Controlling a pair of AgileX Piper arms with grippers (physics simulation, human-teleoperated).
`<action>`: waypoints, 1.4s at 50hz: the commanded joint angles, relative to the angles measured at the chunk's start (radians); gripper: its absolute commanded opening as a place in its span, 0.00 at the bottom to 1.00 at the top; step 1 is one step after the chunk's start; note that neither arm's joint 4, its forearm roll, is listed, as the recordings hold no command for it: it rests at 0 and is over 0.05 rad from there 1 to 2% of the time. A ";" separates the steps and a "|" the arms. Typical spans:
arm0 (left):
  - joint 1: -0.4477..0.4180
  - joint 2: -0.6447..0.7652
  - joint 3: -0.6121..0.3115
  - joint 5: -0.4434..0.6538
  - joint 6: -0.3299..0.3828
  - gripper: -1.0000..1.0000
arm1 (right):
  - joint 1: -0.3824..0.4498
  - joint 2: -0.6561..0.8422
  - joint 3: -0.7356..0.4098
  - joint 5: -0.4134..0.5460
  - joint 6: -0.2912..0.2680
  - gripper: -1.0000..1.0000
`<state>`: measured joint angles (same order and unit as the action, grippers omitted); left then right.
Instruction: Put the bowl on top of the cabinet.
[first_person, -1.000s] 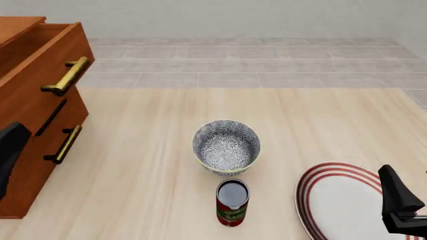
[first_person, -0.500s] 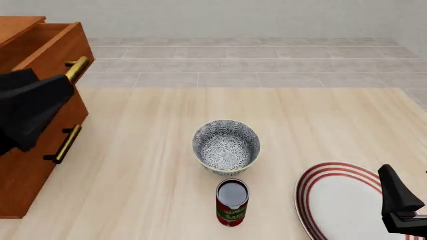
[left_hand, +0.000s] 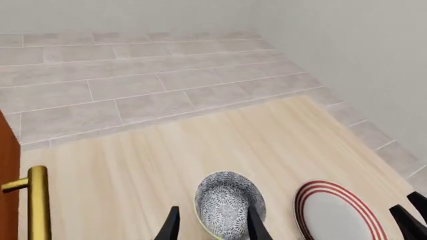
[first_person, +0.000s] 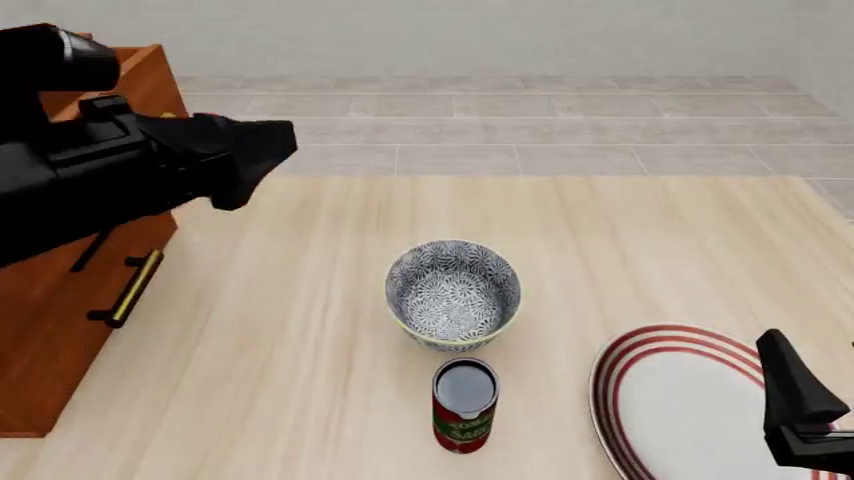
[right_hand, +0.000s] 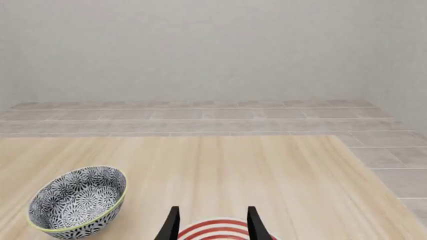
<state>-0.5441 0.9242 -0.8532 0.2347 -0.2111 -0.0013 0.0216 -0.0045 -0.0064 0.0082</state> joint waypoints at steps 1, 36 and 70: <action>0.004 0.146 -0.076 0.010 0.001 1.00 | 0.000 0.001 0.001 -0.001 0.000 1.00; 0.076 0.460 -0.134 -0.026 0.003 1.00 | 0.000 0.001 -0.001 -0.001 0.000 1.00; 0.006 0.679 -0.103 -0.190 -0.046 1.00 | 0.001 0.004 -0.001 -0.003 0.000 1.00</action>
<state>-0.5167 1.5401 -0.9627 0.0906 -0.2449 -0.0009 0.0249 -0.0051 -0.0089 0.0083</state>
